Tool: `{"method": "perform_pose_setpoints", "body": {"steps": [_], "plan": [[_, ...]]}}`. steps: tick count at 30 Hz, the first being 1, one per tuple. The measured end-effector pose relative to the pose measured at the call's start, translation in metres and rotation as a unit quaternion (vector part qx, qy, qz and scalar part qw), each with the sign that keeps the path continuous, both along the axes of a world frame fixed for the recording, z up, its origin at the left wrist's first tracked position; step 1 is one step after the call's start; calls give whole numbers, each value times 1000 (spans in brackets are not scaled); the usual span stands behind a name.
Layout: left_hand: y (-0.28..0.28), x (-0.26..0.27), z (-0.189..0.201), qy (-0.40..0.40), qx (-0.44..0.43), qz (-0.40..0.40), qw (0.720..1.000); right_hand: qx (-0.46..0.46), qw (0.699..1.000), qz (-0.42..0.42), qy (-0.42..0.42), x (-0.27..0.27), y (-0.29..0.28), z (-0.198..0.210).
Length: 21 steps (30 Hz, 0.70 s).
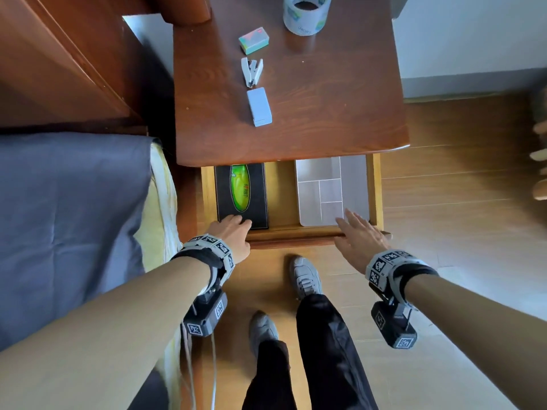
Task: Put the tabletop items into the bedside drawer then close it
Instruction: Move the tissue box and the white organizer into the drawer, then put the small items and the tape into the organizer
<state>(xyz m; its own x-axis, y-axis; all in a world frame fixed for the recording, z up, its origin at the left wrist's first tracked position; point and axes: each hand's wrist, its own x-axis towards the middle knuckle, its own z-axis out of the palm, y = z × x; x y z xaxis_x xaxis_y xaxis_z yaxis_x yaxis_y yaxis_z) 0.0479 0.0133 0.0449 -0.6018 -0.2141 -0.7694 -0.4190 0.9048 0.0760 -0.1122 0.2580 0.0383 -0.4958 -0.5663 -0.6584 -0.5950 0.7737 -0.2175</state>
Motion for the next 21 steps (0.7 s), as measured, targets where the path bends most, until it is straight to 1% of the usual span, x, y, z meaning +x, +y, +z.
{"method": "perform_pose_setpoints", "body": {"steps": [5, 9, 12, 16, 19, 21], "plan": [[13, -4, 43, 68, 12, 36, 997, -14, 999, -41, 0, 6, 3, 45], [9, -18, 76, 105, 4, 52, 993, -37, 997, -62, -6, -7, -10, 76], [0, -39, 100, 126, -7, 71, 989, -66, 996, -63, 9, -27, -27, 97], [-17, -73, 126, 149, -24, 107, 983, -99, 994, -53, 14, -62, -52, 115], [-31, -101, 139, 170, -38, 127, 976, -139, 989, -37, 25, -91, -73, 126], [-41, -120, 141, 198, -51, 143, 968, -159, 986, -30, 38, -109, -87, 130]]}}
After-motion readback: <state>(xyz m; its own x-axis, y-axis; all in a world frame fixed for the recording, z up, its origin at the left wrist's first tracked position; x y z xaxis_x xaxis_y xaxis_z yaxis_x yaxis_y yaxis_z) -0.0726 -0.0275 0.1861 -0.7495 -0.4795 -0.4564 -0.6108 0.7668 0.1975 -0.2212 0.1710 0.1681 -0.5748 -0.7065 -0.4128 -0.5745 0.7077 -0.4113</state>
